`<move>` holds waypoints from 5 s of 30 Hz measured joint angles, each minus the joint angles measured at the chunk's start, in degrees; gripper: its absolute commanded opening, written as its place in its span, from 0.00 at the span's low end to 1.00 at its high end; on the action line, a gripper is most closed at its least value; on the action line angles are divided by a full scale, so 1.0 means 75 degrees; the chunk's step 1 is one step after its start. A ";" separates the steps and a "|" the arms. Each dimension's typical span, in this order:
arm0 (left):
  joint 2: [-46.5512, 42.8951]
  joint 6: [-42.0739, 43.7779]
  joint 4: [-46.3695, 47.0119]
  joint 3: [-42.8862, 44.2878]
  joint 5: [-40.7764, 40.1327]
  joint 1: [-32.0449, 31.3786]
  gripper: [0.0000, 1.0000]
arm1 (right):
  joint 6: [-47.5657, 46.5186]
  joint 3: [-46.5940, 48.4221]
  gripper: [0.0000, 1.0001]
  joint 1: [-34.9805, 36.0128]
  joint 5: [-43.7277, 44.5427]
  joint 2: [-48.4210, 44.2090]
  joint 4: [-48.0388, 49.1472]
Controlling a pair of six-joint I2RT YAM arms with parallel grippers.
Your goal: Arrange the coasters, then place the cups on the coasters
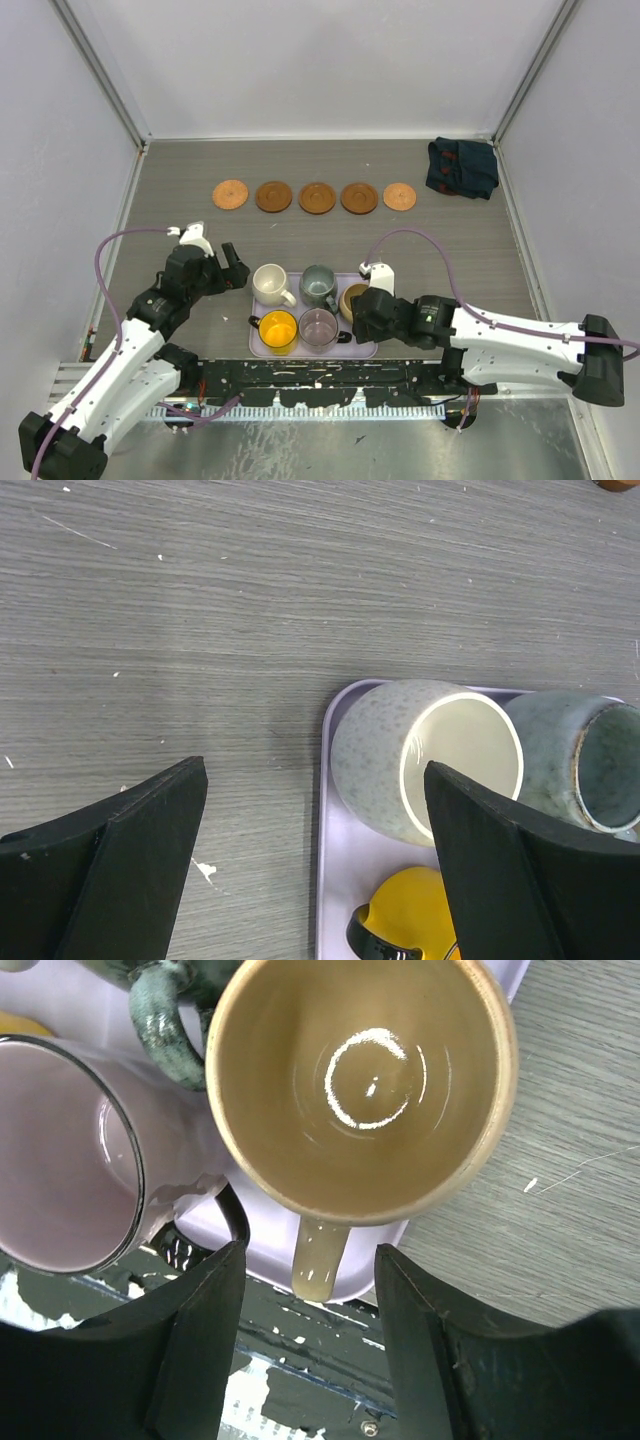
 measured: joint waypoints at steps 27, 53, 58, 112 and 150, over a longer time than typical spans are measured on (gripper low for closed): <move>0.0003 -0.0003 0.0303 -0.0239 0.0061 -0.0015 0.91 | 0.0941 0.0015 0.41 0.0070 0.0691 0.1183 -0.0038; -0.0117 0.0006 0.0338 -0.0338 0.0035 -0.0015 0.92 | 0.1177 -0.0152 0.02 0.0090 0.0851 0.1716 0.0466; -0.0119 0.0009 0.0338 -0.0338 -0.0006 -0.0015 0.92 | 0.1294 -0.0262 0.01 0.0137 0.1078 0.1719 0.0629; 0.1617 0.0271 0.1728 -0.0265 -0.0947 -0.0015 0.92 | -0.5557 0.4197 0.01 -0.8081 -0.2081 0.6473 0.4348; 0.1886 0.0283 0.1784 -0.0224 -0.1102 -0.0015 0.93 | -0.5893 0.4141 0.01 -0.8072 -0.1874 0.6942 0.4508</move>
